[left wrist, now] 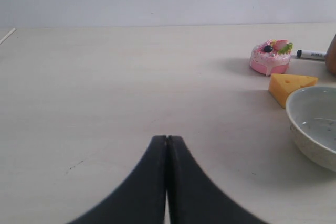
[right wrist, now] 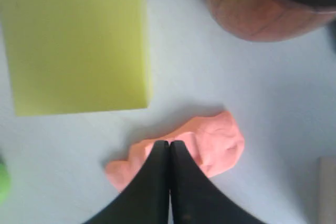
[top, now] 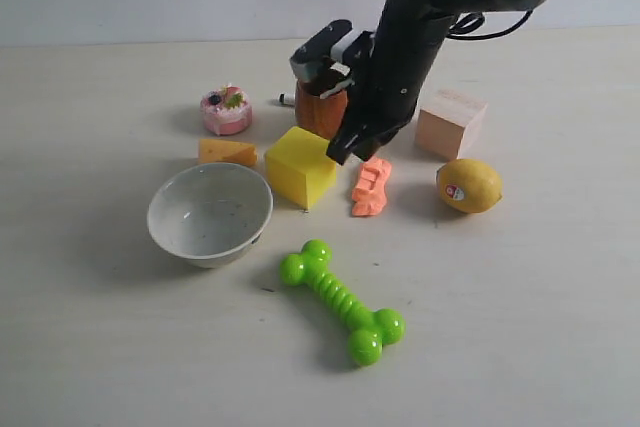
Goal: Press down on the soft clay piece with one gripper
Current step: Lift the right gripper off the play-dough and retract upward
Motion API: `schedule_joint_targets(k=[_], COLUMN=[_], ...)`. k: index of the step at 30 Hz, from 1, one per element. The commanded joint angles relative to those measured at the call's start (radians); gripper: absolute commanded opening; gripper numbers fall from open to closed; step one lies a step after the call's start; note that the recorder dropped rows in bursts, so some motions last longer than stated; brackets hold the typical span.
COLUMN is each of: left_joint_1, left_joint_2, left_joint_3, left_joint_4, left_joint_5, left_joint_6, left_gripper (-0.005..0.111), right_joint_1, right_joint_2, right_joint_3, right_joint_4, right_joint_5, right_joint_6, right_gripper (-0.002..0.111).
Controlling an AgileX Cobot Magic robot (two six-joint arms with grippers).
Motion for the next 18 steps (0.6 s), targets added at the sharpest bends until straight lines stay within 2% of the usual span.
schedule_joint_targets(k=[1, 2, 4, 7, 9, 13, 18], left_joint_1=[-0.008, -0.008, -0.008, -0.008, -0.008, -0.008, -0.008], left_joint_2=[-0.006, -0.006, -0.006, -0.006, -0.006, -0.006, -0.006], left_joint_3=[0.0, 0.0, 0.0, 0.0, 0.0, 0.0, 0.0], left_joint_4=[-0.002, -0.002, -0.002, -0.002, -0.002, -0.002, -0.002], left_joint_5=[-0.007, -0.007, -0.007, -0.007, -0.007, -0.007, -0.007], left_joint_6=[-0.002, -0.002, -0.002, -0.002, -0.002, -0.002, -0.002], left_gripper=[0.0, 0.0, 0.0, 0.0, 0.0, 0.0, 0.0], right_joint_1=[-0.037, -0.037, -0.037, -0.037, -0.037, -0.037, -0.037], right_joint_2=[-0.138, -0.17, -0.353, -0.582, -0.739, -0.95, -1.133], right_joint_3=[0.123, 0.16, 0.371, 0.566, 0.641, 0.678, 0.678], right_joint_4=[0.266, 0.297, 0.402, 0.496, 0.499, 0.499, 0.49], right_joint_5=[-0.173, -0.217, -0.431, -0.569, -0.564, -0.496, -0.49], right_joint_6=[0.0, -0.021, -0.088, -0.165, -0.165, -0.15, 0.007], right_gripper=[0.0, 0.0, 0.0, 0.0, 0.0, 0.0, 0.0])
